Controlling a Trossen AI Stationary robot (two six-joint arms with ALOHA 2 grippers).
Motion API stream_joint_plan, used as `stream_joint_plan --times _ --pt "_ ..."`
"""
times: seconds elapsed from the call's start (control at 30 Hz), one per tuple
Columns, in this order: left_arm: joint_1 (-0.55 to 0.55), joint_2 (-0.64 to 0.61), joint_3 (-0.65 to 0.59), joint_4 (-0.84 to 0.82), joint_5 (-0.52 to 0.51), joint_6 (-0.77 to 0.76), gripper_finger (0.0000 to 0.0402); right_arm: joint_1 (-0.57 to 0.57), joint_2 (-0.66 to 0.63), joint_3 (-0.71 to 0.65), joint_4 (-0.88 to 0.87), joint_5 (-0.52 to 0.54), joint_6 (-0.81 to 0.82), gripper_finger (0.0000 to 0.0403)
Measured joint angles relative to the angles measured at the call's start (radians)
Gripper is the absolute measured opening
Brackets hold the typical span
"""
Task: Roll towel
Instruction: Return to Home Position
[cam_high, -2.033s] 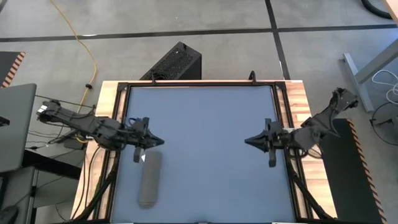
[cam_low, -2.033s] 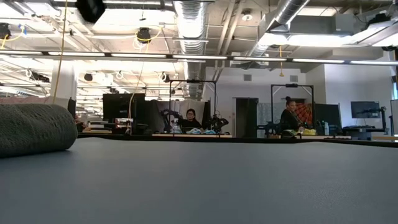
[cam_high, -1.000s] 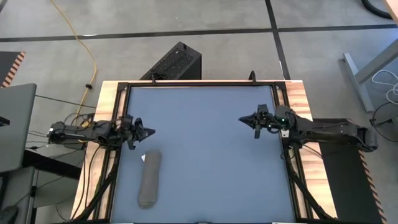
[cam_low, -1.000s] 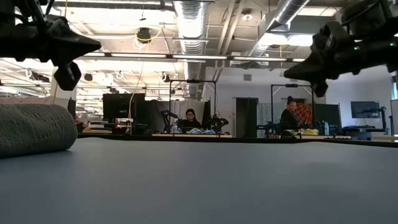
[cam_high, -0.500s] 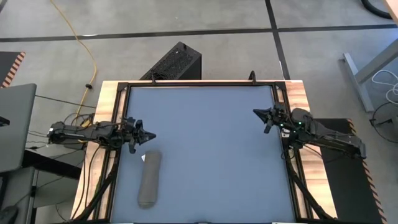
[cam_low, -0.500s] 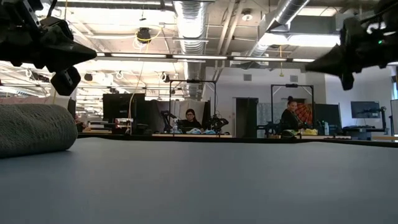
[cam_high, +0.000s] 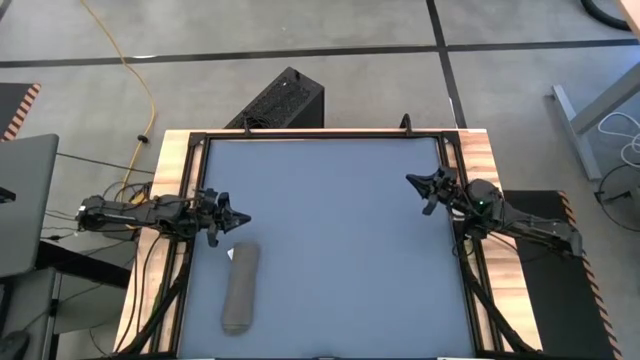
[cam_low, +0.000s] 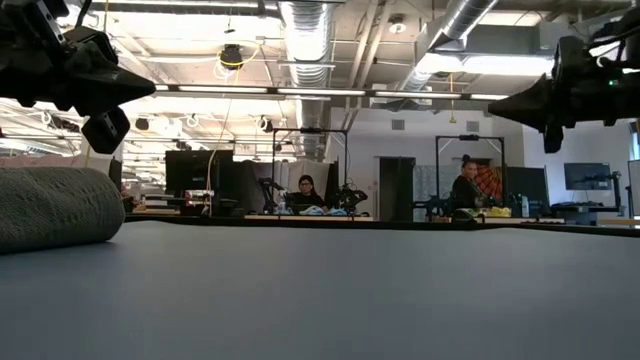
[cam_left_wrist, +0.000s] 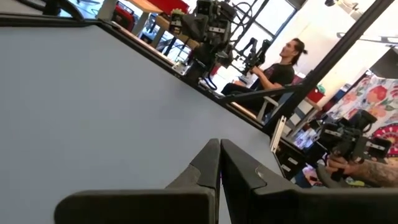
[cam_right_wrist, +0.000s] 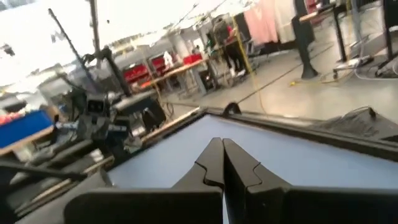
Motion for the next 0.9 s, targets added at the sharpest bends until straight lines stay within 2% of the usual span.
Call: stream_joint_plan --times 0.17,0.37,0.47,0.57,0.7,0.77,0.9 --pt "0.000 0.000 0.000 0.000 0.002 -0.002 0.0000 0.000 -0.003 0.000 -0.015 -0.042 -0.006 0.0015" --pt "0.000 0.001 0.000 -0.002 0.005 0.012 0.0000 0.000 -0.001 0.000 -0.027 -0.042 -0.006 0.0025" --pt "0.000 0.006 0.000 -0.002 0.001 0.110 0.0000 0.000 0.011 0.000 -0.033 -0.044 -0.006 0.0035" --pt "0.000 0.016 0.000 -0.001 -0.012 0.272 0.0000 0.000 0.029 0.000 -0.039 -0.049 -0.019 0.0039" --pt "0.000 0.036 0.001 0.004 -0.059 0.457 0.0000 0.003 0.066 0.000 -0.043 -0.052 -0.208 0.0039" --pt "0.000 0.047 0.001 0.005 -0.087 0.477 0.0000 0.003 0.087 0.000 -0.042 -0.051 -0.286 0.0036" --pt "0.000 0.064 0.001 0.006 -0.083 0.485 0.0000 0.002 0.107 -0.001 -0.031 -0.050 -0.318 0.0025"
